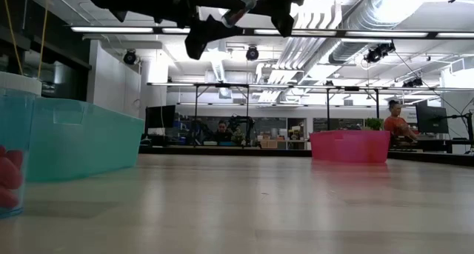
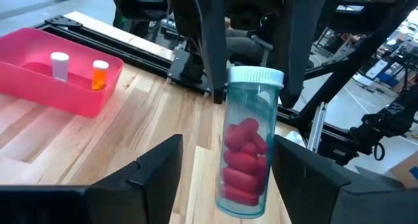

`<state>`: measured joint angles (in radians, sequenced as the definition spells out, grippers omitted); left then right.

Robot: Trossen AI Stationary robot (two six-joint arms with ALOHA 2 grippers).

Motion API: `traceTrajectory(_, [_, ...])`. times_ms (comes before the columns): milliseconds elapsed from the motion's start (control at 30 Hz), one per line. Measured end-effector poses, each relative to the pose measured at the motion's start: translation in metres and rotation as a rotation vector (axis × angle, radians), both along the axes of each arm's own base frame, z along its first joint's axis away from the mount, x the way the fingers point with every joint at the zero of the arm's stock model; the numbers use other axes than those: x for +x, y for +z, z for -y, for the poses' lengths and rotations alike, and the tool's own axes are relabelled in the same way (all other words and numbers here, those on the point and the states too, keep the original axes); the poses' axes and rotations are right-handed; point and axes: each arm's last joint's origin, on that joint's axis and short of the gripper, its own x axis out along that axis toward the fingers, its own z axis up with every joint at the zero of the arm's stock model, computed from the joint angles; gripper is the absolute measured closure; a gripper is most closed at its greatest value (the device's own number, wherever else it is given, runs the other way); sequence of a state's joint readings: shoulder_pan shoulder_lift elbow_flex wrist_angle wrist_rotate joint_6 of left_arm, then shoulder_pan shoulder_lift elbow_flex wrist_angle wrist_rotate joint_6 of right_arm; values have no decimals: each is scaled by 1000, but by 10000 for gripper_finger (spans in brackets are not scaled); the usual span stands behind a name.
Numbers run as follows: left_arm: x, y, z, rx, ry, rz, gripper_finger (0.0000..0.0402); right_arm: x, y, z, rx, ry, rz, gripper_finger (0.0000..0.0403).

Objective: Pick and place medicine bottles into bin by pill shape (circle, oval)
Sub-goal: Put the blue capsule bottle into the blue bin

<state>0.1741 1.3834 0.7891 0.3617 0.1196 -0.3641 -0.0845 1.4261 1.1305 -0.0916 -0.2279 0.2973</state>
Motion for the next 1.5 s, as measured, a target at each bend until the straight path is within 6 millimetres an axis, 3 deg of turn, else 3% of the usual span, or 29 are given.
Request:
traceTrajectory(367, [0, 0, 0, 1, -1, 3, 250, 0, 0, 0, -14, -6, 1, 290])
traceTrajectory(1000, [0, 0, 0, 37, -12, 3, 307, 0, 0, 0, -12, -8, 1, 289])
traceTrajectory(1333, [0, 0, -1, 43, -10, -4, 309, 0, 0, 1, -16, -35, 0, 235])
traceTrajectory(1500, [-13, 5, -10, 55, 9, -54, 309, -12, 16, 12, -50, -100, 57, 209])
